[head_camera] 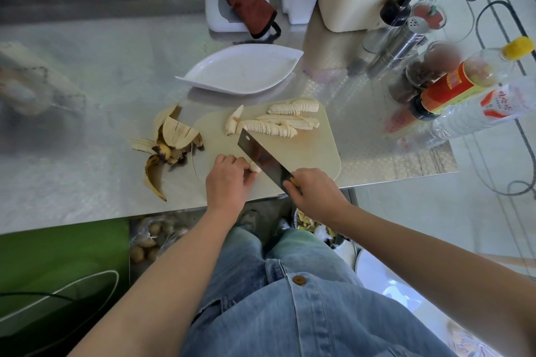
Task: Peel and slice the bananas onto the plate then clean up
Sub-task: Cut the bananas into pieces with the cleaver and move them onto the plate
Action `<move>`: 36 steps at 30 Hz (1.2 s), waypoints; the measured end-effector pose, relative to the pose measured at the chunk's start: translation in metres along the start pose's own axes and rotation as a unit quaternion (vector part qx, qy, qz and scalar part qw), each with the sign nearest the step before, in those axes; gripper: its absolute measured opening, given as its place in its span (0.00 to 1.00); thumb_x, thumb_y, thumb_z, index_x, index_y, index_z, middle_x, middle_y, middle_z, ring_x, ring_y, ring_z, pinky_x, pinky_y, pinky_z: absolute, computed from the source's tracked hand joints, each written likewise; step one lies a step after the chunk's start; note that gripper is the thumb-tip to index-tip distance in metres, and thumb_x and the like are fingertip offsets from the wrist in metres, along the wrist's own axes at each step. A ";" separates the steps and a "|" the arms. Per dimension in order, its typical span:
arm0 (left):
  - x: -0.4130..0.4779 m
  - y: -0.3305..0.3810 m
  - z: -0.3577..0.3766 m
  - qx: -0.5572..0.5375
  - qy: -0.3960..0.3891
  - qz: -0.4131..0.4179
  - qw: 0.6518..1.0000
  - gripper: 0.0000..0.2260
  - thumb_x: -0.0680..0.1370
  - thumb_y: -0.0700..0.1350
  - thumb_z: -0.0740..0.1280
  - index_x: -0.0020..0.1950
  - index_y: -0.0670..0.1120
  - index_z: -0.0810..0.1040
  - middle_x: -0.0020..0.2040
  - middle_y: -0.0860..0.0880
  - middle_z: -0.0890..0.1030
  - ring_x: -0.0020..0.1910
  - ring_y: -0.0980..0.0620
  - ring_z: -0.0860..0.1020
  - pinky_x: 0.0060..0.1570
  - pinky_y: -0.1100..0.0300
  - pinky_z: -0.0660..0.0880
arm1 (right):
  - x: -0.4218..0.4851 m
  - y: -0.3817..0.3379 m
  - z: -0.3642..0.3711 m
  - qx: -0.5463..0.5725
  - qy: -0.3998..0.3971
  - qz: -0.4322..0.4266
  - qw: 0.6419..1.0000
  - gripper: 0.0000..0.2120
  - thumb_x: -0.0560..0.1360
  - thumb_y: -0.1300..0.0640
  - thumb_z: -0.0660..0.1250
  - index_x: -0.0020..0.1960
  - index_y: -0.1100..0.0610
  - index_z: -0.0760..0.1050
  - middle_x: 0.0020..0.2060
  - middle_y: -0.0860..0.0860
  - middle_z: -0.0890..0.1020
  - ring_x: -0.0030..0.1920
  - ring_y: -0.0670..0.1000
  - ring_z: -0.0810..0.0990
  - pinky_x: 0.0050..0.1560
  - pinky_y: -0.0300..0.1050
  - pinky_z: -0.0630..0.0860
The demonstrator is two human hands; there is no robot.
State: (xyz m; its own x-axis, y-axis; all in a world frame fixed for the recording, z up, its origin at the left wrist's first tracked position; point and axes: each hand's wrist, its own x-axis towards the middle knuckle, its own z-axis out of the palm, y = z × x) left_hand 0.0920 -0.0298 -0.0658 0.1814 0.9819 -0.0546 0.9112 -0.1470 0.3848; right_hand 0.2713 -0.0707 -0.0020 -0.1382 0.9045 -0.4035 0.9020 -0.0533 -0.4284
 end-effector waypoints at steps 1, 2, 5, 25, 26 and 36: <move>0.000 0.000 0.000 0.000 -0.001 0.000 1.000 0.09 0.74 0.50 0.71 0.46 0.45 0.82 0.43 0.47 0.81 0.48 0.47 0.73 0.33 0.58 0.66 | 0.000 0.000 0.000 0.001 -0.001 0.001 1.000 0.19 0.81 0.54 0.58 0.31 0.49 0.58 0.30 0.48 0.67 0.32 0.50 0.68 0.29 0.37 0.57; 0.000 0.000 0.000 0.000 -0.001 0.000 1.000 0.09 0.74 0.50 0.71 0.46 0.45 0.82 0.43 0.48 0.81 0.48 0.47 0.73 0.33 0.58 0.65 | 0.000 0.000 -0.001 0.001 -0.001 0.002 1.000 0.20 0.81 0.54 0.58 0.31 0.49 0.58 0.30 0.48 0.66 0.32 0.50 0.68 0.29 0.37 0.57; 0.000 0.000 0.000 -0.001 -0.001 0.001 1.000 0.09 0.74 0.50 0.71 0.46 0.45 0.82 0.43 0.48 0.81 0.48 0.48 0.73 0.33 0.58 0.65 | 0.001 0.001 0.001 0.003 -0.005 0.004 1.000 0.19 0.80 0.54 0.58 0.32 0.51 0.61 0.29 0.48 0.67 0.32 0.51 0.68 0.29 0.39 0.57; 0.001 -0.001 0.000 -0.008 0.001 0.003 1.000 0.09 0.73 0.49 0.72 0.45 0.44 0.82 0.42 0.47 0.80 0.47 0.46 0.74 0.33 0.55 0.71 | 0.003 0.005 0.002 0.008 0.005 -0.001 1.000 0.14 0.80 0.53 0.58 0.37 0.57 0.67 0.32 0.51 0.70 0.34 0.52 0.70 0.35 0.43 0.62; 0.001 -0.001 0.000 -0.008 0.001 0.004 1.000 0.09 0.73 0.49 0.72 0.45 0.44 0.82 0.41 0.47 0.80 0.47 0.46 0.74 0.33 0.55 0.70 | 0.003 0.005 0.002 0.007 0.005 -0.002 1.000 0.14 0.80 0.53 0.58 0.37 0.57 0.67 0.32 0.52 0.71 0.34 0.52 0.70 0.35 0.43 0.62; 0.002 0.000 0.000 -0.008 -0.005 0.003 1.000 0.09 0.74 0.50 0.72 0.46 0.45 0.82 0.42 0.47 0.80 0.47 0.47 0.73 0.34 0.57 0.66 | 0.002 0.011 0.013 -0.014 -0.021 0.020 0.999 0.15 0.80 0.53 0.58 0.38 0.58 0.68 0.33 0.52 0.72 0.35 0.54 0.72 0.35 0.45 0.65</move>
State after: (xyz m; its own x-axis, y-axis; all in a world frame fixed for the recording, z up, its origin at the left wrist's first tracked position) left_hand 0.0923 -0.0280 -0.0661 0.1904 0.9798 -0.0612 0.9043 -0.1508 0.3994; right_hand 0.2762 -0.0753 -0.0177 -0.1178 0.8828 -0.4548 0.9182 -0.0776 -0.3884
